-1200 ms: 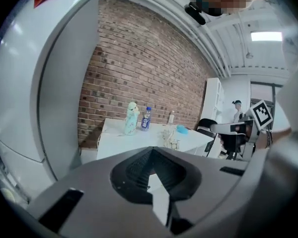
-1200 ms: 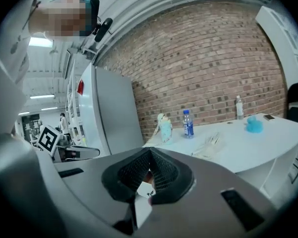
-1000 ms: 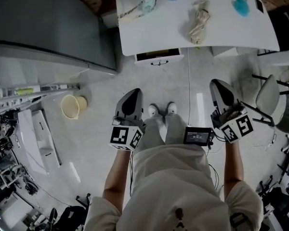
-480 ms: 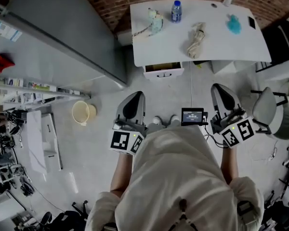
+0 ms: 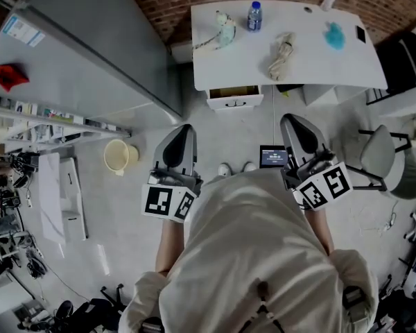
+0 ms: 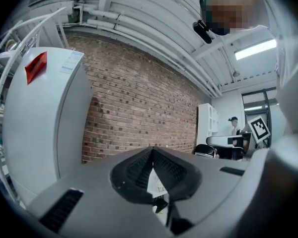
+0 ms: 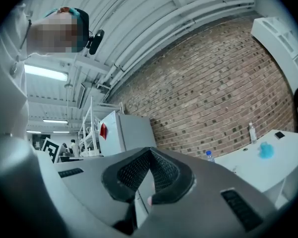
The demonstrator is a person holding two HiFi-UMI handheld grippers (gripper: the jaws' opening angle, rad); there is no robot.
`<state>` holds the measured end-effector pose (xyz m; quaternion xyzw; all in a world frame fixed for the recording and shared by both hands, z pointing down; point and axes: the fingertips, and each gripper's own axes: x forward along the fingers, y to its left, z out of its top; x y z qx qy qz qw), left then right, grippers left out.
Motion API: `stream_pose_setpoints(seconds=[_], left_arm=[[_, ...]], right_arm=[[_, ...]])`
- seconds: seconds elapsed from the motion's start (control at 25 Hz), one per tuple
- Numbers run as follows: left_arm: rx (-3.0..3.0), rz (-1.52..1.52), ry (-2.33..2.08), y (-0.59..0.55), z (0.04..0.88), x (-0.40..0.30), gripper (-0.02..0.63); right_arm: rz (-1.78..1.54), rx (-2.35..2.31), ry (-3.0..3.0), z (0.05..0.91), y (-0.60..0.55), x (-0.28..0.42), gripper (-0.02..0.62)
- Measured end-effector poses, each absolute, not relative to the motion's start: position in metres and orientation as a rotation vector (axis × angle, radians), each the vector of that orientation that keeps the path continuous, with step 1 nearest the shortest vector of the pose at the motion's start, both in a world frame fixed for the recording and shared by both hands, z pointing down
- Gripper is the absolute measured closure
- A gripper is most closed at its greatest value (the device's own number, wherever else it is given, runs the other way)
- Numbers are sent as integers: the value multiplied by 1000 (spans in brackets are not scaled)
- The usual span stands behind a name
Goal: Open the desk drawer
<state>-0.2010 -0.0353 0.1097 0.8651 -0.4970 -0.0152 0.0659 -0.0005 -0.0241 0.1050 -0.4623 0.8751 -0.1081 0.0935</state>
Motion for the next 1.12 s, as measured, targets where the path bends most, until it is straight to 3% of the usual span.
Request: stream_pose_setpoints(seconds=[0.56, 1.12], left_arm=[[2747, -12, -1279, -20, 112, -137, 598], [2633, -25, -1384, -18, 124, -171, 598]], right_arm=[[-363, -1493, 2612, 120, -7, 13, 570], [-370, -1407, 2670, 128, -6, -6, 569]])
